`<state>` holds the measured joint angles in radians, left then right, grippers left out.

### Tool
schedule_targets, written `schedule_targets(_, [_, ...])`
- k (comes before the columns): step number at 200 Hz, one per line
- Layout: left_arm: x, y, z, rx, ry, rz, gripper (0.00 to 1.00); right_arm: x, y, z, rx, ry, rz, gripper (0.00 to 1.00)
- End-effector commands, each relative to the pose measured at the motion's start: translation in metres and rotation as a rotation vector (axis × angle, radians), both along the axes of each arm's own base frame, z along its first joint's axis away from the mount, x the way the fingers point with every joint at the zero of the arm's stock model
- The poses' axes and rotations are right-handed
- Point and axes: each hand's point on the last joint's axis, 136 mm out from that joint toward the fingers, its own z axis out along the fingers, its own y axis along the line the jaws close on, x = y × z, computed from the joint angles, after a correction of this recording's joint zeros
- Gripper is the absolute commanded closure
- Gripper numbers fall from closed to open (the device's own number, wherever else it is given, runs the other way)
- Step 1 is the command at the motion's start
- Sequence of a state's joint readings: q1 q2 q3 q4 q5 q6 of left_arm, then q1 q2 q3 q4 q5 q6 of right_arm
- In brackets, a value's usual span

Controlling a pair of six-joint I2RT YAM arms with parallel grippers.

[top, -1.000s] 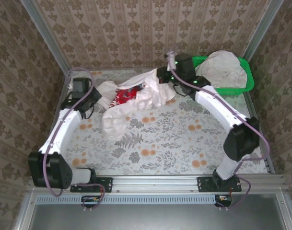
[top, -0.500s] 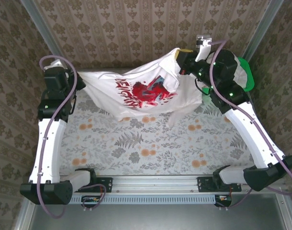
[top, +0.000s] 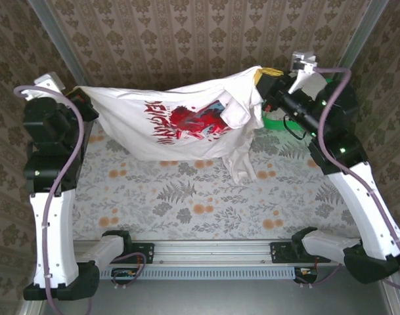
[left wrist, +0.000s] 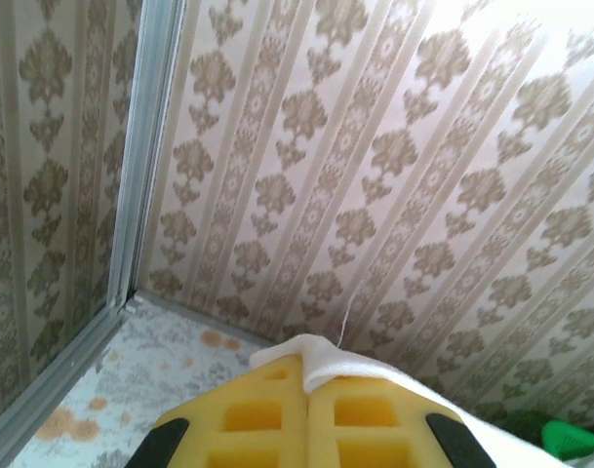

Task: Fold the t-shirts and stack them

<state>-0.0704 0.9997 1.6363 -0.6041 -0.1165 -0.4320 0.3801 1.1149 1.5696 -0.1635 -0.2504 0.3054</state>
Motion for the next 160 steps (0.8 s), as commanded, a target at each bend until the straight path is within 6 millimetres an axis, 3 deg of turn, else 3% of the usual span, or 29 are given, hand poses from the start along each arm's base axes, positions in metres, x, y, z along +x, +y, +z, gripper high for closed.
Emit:
schedule_targets(1, [-0.024,0.003,0.035,-0.004,-0.086,0.001,1.0,-0.043,-0.001,0.041,-0.012,-0.138,0.081,1.0])
schedule_targets(38, [-0.043,-0.003,0.07,-0.054,-0.172,-0.043,1.0,-0.075,-0.002,0.064,-0.034,-0.217,0.128,1.0])
schedule_targets(53, [-0.044,-0.006,0.079,-0.062,-0.189,-0.059,1.0,-0.075,-0.005,0.068,-0.039,-0.228,0.107,1.0])
schedule_targets(69, [-0.034,-0.009,0.073,-0.053,-0.162,-0.074,1.0,-0.066,-0.005,0.064,-0.063,-0.215,0.081,1.0])
schedule_targets(93, [-0.006,-0.012,0.042,-0.048,-0.07,-0.08,1.0,-0.03,-0.007,0.047,-0.116,-0.169,-0.009,1.0])
schedule_targets(115, [0.025,-0.009,0.001,-0.015,0.01,-0.05,1.0,0.01,-0.006,0.023,-0.152,-0.108,-0.06,1.0])
schedule_targets(160, [0.085,0.0,-0.099,0.039,0.202,0.008,1.0,0.096,0.007,-0.056,-0.2,0.037,-0.08,1.0])
